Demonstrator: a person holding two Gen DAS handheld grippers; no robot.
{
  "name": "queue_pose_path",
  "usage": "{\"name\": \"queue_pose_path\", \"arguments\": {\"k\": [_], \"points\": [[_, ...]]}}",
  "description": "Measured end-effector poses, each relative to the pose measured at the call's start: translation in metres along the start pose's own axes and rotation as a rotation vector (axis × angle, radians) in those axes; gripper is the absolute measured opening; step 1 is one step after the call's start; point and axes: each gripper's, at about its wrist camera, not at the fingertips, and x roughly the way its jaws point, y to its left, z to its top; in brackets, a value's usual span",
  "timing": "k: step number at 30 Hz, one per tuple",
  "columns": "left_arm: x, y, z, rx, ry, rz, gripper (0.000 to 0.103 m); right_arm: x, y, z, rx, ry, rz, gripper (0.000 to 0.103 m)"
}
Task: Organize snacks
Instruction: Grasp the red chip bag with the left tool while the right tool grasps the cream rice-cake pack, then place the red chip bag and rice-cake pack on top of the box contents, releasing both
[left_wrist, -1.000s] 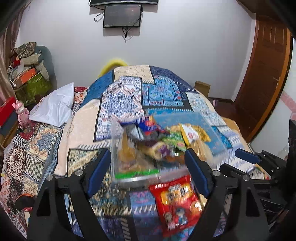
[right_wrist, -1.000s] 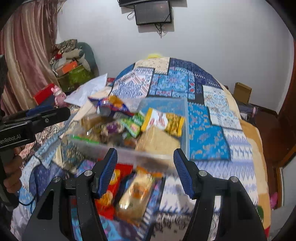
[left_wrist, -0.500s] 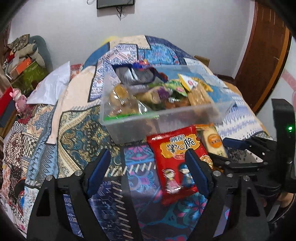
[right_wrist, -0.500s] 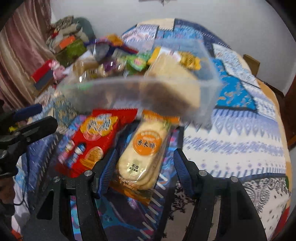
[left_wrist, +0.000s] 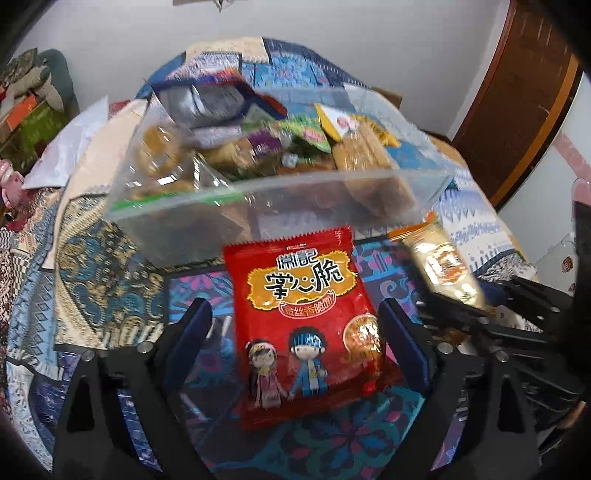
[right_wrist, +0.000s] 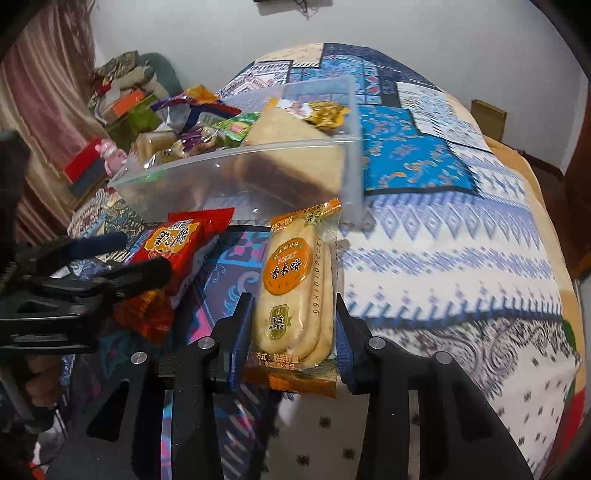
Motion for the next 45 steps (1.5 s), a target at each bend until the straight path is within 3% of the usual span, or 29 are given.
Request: {"name": "queue_pose_path", "arguments": {"k": [8,12,14,23,29,34,39,45], "points": [[0.022,0.002,-0.004,-0.054,0.046,-0.034,0.095,-0.008,-0.001,-0.001,0.018,-0.022,0.015,0.037],[0.024,-0.011,-0.01,0.026,0.025,0.034,0.079,-0.015,0.001,0.001,0.024,-0.044,0.028,0.037],[0.018,-0.016,-0.013,0.043,0.011,0.032,0.072,-0.02,0.003,0.004,0.023,-0.057,0.033,0.037],[-0.033,-0.015,-0.015,0.056,-0.093,0.027,0.07,-0.044,0.011,0.02,0.001,-0.138,0.044,0.037],[-0.069,-0.005,0.005,0.031,-0.174,0.011,0.07,-0.052,0.018,0.044,-0.016,-0.193,0.04,0.037],[-0.076,-0.001,0.037,0.014,-0.209,0.015,0.07,-0.052,0.022,0.065,-0.031,-0.235,0.039,0.037],[-0.066,-0.001,0.064,0.012,-0.234,0.014,0.07,-0.039,0.027,0.091,-0.049,-0.255,0.023,0.037],[-0.03,0.002,0.089,0.029,-0.225,0.093,0.07,-0.01,0.026,0.115,-0.043,-0.221,0.028,0.037]]}}
